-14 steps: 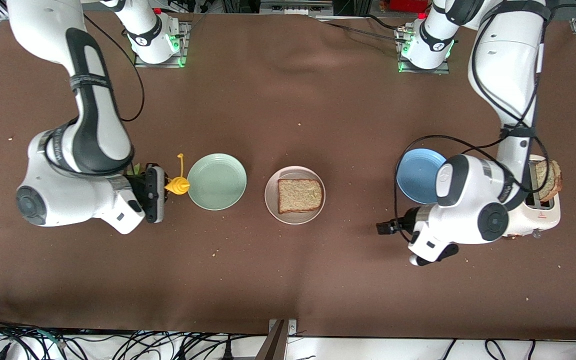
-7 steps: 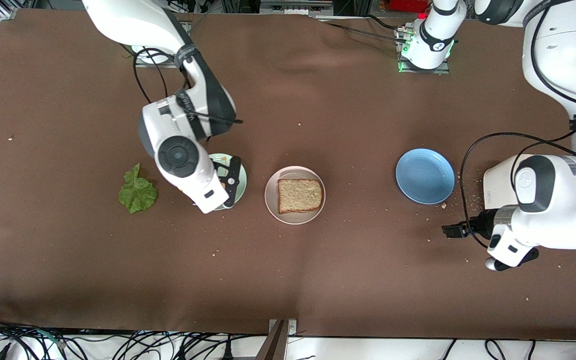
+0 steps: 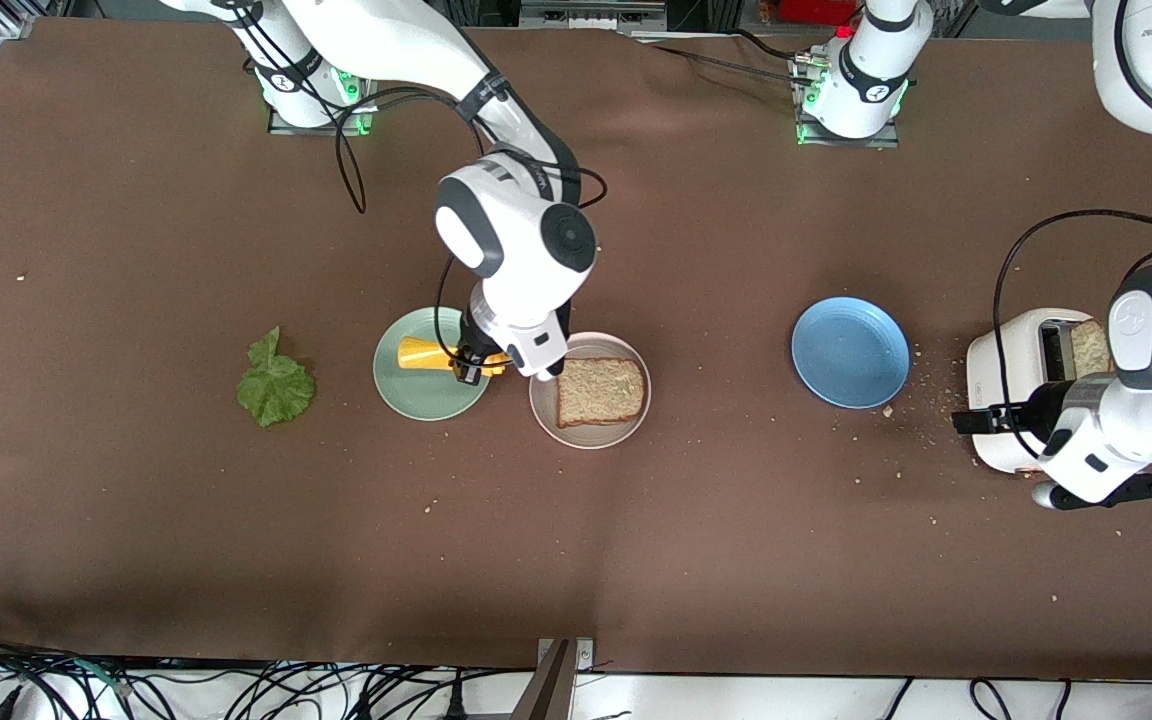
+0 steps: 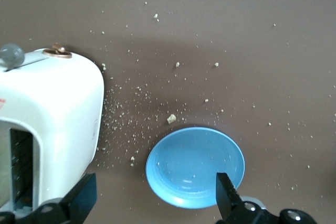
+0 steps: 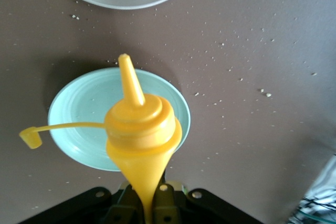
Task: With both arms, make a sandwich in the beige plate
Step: 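Tilt the yellow mustard bottle over the bread and squeeze with the right gripper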
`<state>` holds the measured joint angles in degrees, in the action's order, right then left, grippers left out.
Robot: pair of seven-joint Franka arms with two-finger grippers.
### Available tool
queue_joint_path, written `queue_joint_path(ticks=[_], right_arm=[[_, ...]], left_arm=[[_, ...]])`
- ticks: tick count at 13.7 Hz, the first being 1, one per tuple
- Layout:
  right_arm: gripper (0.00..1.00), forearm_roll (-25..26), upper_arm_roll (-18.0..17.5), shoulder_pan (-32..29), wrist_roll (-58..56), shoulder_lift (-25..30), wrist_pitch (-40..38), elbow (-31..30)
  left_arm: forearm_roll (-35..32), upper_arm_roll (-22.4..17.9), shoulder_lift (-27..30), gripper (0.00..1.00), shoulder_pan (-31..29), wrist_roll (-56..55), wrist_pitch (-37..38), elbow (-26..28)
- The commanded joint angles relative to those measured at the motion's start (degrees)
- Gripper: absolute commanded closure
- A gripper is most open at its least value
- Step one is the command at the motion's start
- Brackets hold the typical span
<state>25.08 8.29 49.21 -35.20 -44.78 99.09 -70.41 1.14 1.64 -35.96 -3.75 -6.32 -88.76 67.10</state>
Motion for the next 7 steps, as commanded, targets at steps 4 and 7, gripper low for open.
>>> queue_joint_path(ticks=[4,7], right_arm=[[0.99,22.5,1.1,13.4,15.1,-6.0,-9.2,1.1],[0.99,23.2,1.1,14.7,20.2,-7.1,-11.6,1.1]], left_arm=[[-6.4,0.4,7.8,0.00,0.0,1.4,5.9,1.1],[-6.8,0.4,10.8,0.00,0.1,0.6,7.8,1.2]])
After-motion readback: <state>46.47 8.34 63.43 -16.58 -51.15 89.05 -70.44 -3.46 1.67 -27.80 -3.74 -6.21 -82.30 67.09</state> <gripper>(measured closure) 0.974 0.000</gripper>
